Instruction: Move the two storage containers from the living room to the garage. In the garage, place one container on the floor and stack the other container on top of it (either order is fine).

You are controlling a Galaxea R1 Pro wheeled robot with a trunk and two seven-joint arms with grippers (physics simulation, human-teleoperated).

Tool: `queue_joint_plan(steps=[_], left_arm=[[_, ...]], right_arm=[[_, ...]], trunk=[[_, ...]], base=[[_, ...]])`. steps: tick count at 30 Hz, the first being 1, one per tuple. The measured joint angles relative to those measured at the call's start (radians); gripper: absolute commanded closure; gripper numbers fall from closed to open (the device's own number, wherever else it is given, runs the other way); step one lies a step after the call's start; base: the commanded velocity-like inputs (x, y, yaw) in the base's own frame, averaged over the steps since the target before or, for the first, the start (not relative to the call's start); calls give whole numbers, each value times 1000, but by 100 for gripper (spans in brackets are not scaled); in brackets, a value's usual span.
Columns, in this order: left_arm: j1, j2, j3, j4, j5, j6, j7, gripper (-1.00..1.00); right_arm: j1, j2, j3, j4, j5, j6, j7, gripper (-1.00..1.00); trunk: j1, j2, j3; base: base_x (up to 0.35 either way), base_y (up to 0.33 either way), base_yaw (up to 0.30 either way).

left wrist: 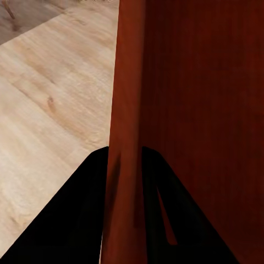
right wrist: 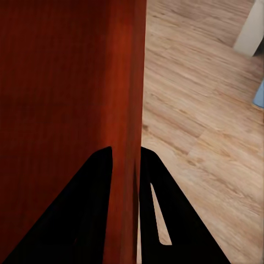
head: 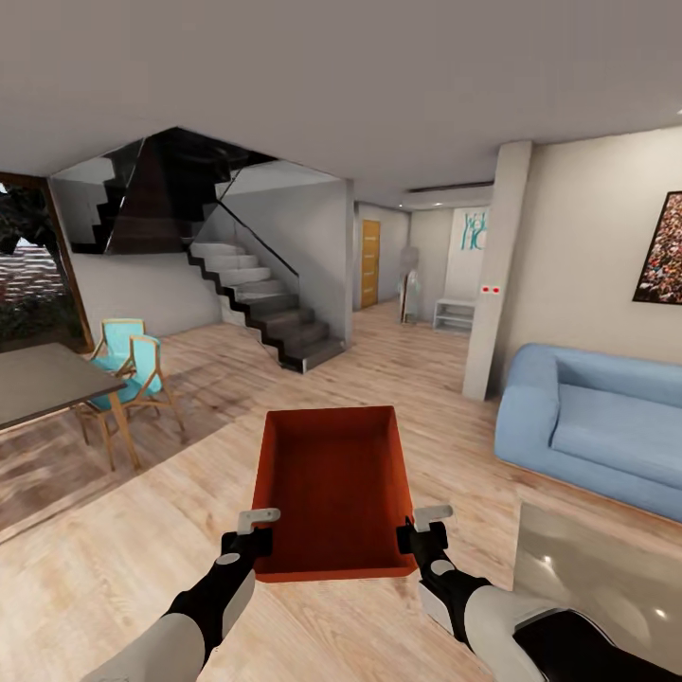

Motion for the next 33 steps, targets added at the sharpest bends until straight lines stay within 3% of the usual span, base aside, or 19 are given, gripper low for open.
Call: queue_joint_plan(steps=[33], left_arm=[[0, 0, 0, 0, 0, 0, 0, 100]], right_arm=[[0, 0, 0, 0, 0, 0, 0, 100]], trunk=[[0, 0, 0]], base=[[324, 0, 0]])
